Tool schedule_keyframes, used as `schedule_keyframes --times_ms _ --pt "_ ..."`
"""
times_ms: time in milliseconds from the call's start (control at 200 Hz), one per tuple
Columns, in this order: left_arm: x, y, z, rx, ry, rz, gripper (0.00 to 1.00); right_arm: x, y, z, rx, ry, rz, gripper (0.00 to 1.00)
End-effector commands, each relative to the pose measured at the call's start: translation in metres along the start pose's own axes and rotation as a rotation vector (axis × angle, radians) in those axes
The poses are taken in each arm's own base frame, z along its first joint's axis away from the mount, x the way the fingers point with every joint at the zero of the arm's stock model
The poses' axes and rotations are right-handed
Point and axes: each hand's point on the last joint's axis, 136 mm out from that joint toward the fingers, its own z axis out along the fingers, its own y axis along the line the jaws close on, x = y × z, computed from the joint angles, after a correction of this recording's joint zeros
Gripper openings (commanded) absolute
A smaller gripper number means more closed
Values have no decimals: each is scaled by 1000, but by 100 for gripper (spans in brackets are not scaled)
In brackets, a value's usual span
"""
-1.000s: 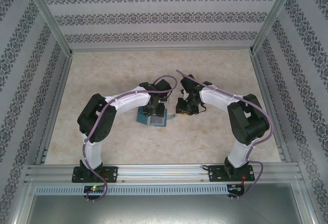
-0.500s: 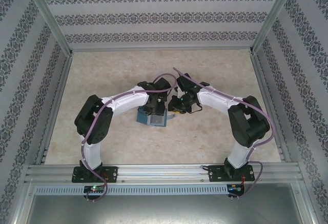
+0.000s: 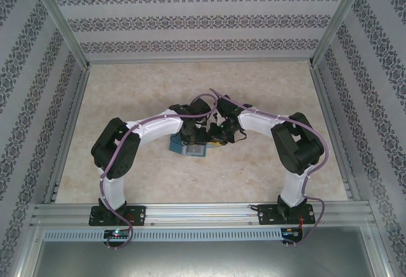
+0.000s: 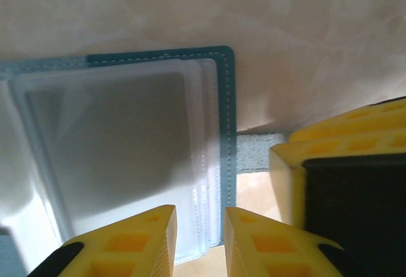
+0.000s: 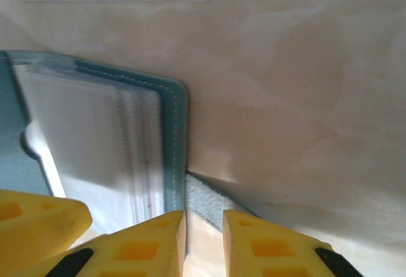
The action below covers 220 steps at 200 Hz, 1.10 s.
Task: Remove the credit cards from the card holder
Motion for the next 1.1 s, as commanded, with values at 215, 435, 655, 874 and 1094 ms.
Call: schedule_keyframes --times_ms 215,435,655,874,1094 --pt "0 -7 21 67 19 -37 25 7 -24 13 73 32 21 21" --pt "2 8 28 2 24 -35 27 7 -30 10 95 28 18 21" --pt "-1 25 16 -108 3 -4 36 6 -33 7 104 24 18 21" --pt "-2 37 7 -190 6 23 42 4 -33 4 108 21 16 21" --pt "-2 48 -6 -272 11 55 46 2 -33 1 109 15 14 21"
